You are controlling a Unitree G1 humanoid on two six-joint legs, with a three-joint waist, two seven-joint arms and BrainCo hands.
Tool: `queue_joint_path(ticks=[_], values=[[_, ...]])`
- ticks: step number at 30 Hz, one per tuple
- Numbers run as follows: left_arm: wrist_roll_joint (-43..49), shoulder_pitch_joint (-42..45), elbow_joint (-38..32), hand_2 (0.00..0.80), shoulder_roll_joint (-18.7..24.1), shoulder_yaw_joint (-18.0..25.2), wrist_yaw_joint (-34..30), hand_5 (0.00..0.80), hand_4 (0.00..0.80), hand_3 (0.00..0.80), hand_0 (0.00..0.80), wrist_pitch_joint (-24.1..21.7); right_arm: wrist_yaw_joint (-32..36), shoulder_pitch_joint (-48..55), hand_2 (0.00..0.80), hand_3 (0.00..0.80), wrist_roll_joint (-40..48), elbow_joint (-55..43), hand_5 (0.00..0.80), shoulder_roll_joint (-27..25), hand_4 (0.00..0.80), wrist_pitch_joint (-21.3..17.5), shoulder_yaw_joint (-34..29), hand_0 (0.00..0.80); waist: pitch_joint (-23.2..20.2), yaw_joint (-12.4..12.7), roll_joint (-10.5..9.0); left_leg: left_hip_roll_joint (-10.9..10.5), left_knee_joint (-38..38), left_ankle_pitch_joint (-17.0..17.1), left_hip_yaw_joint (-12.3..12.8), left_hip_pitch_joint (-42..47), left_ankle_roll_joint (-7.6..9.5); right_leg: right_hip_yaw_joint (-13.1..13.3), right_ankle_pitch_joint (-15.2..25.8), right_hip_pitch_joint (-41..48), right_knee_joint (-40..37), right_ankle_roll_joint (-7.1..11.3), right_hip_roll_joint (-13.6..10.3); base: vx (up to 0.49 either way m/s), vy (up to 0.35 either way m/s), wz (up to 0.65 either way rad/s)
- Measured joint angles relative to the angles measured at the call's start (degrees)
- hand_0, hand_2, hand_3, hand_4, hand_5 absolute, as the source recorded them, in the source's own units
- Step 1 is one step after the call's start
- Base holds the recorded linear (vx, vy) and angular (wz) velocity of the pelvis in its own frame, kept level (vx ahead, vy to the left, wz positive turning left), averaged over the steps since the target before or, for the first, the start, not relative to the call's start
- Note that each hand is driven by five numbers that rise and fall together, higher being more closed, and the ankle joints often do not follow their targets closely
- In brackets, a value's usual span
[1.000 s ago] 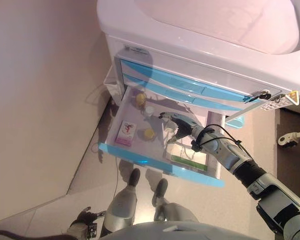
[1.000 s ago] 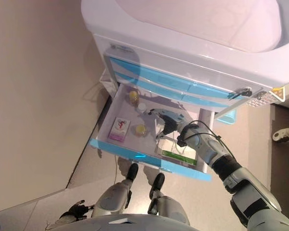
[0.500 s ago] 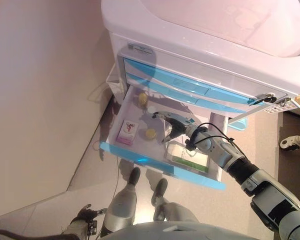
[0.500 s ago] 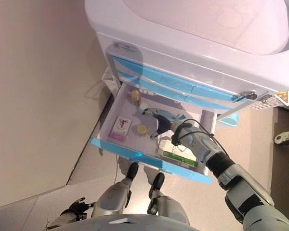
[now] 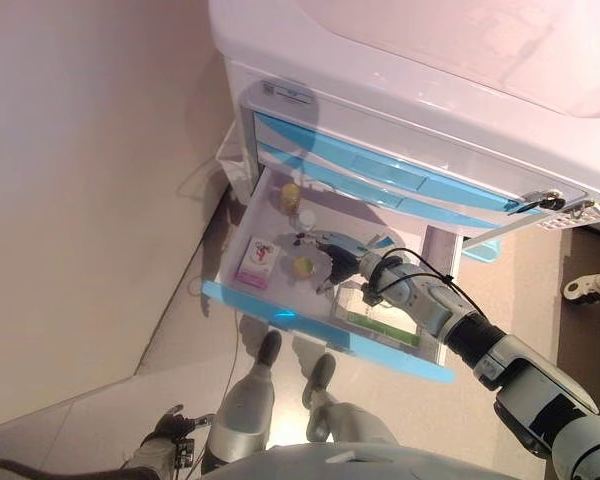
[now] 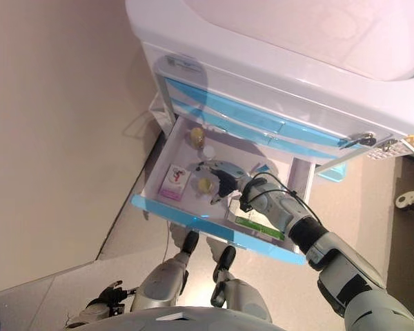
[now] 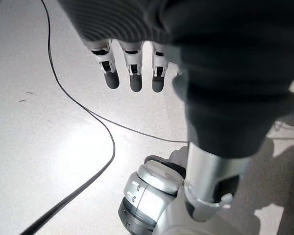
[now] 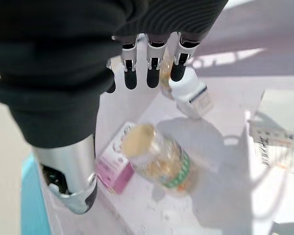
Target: Open the drawer and pick up the medicine
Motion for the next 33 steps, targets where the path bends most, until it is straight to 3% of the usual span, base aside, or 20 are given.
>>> queue_joint_path(ticks=[33], values=[[0.0,-0.6,-1.7,0.000,0.0,-0.5,0.0,0.000,0.000,0.000,0.000,0.1,-1.6,-0.3,0.000,0.000,-2.3,6.0,0.000,3.8,0.000,1.0,0.1,0.000,0.2,1.5,0.03,-0.1,0.0,0.4,-0.9,-1.2,-0.01,-1.0,-0.2,-0.9,0.0,0.27,0.0,0.000,-0.001,0.01]])
